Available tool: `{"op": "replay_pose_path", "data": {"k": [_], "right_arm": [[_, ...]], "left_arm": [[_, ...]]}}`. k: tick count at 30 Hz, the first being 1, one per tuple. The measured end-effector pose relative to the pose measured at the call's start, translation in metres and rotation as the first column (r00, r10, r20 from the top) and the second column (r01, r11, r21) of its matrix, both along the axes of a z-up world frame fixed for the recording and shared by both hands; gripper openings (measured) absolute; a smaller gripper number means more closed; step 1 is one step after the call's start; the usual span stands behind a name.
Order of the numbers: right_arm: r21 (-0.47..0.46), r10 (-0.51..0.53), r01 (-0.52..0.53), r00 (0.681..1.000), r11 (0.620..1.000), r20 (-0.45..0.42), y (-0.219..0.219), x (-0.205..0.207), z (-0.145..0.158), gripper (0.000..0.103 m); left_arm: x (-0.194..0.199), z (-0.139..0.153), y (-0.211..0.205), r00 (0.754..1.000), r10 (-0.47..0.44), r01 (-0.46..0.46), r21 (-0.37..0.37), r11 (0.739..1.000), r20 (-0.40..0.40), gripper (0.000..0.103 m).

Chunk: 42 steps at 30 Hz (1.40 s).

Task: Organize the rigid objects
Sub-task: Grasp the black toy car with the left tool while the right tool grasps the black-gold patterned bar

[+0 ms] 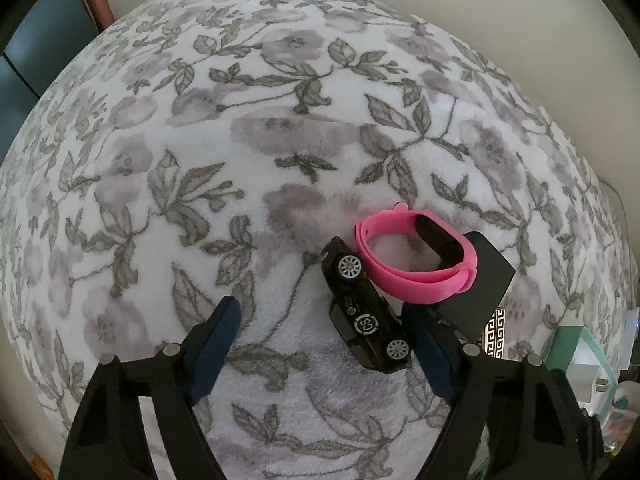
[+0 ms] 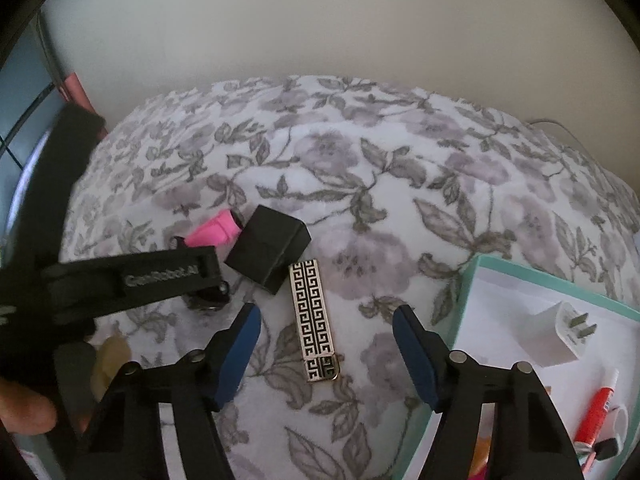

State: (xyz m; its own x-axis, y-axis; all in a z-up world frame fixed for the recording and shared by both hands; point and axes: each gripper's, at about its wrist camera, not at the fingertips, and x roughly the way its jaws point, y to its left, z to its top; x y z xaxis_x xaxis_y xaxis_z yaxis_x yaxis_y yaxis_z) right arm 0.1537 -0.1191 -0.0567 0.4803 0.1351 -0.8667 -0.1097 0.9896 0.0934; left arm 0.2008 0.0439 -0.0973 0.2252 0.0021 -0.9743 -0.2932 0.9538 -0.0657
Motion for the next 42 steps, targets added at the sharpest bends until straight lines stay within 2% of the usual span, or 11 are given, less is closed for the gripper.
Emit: {"op": "replay_pose_path", "data": {"k": [2, 5, 7, 15, 22, 24, 28, 30, 33, 42], "right_arm": [[-0.006, -0.003, 0.002, 1.000, 1.000, -0.010, 0.001, 0.003, -0.006, 0.060], [-0.011, -0.012, 0.012, 1.000, 1.000, -0.025, 0.001, 0.007, -0.015, 0.059], [-0.022, -0.012, 0.011, 0.999, 1.000, -0.034, 0.002, 0.010, -0.021, 0.054], [-0.103, 0.003, -0.004, 1.000, 0.995, -0.016, 0.015, 0.011, -0.033, 0.053], [-0.113, -0.006, 0.006, 1.000, 0.994, 0.000, 0.016, 0.010, -0.033, 0.051], [-0.115, -0.006, 0.006, 1.000, 0.993, 0.002, 0.016, 0.008, -0.032, 0.048], [-0.111, -0.007, 0.007, 1.000, 0.994, 0.000, 0.015, 0.006, -0.032, 0.040], [-0.109, -0.010, 0.010, 1.000, 0.994, -0.002, 0.014, 0.006, -0.031, 0.034], [-0.102, -0.012, 0.011, 1.000, 0.995, -0.012, 0.012, 0.004, -0.030, 0.023], [-0.068, -0.028, 0.025, 0.999, 0.997, -0.043, 0.006, -0.007, -0.030, 0.022]], "left_arm": [[0.000, -0.002, 0.000, 1.000, -0.003, 0.003, 0.000, 1.000, 0.001, 0.082], [0.002, -0.006, -0.003, 1.000, -0.017, 0.017, -0.005, 1.000, 0.005, 0.071], [0.004, -0.008, -0.007, 1.000, -0.024, 0.024, 0.000, 1.000, 0.003, 0.070], [0.013, -0.018, -0.013, 0.999, -0.034, 0.034, 0.021, 0.999, -0.003, 0.067], [0.019, -0.021, -0.020, 0.999, -0.046, 0.046, 0.047, 0.998, -0.004, 0.065], [0.021, -0.021, -0.024, 0.999, -0.052, 0.053, 0.068, 0.996, -0.007, 0.055], [0.024, -0.019, -0.028, 0.998, -0.065, 0.065, 0.071, 0.995, -0.004, 0.045], [0.025, -0.019, -0.030, 0.997, -0.073, 0.073, 0.075, 0.995, -0.003, 0.033], [0.024, -0.017, -0.033, 0.997, -0.078, 0.077, 0.091, 0.993, -0.001, 0.033], [0.007, -0.009, -0.044, 0.996, -0.088, 0.089, 0.118, 0.989, -0.018, 0.032]]}}
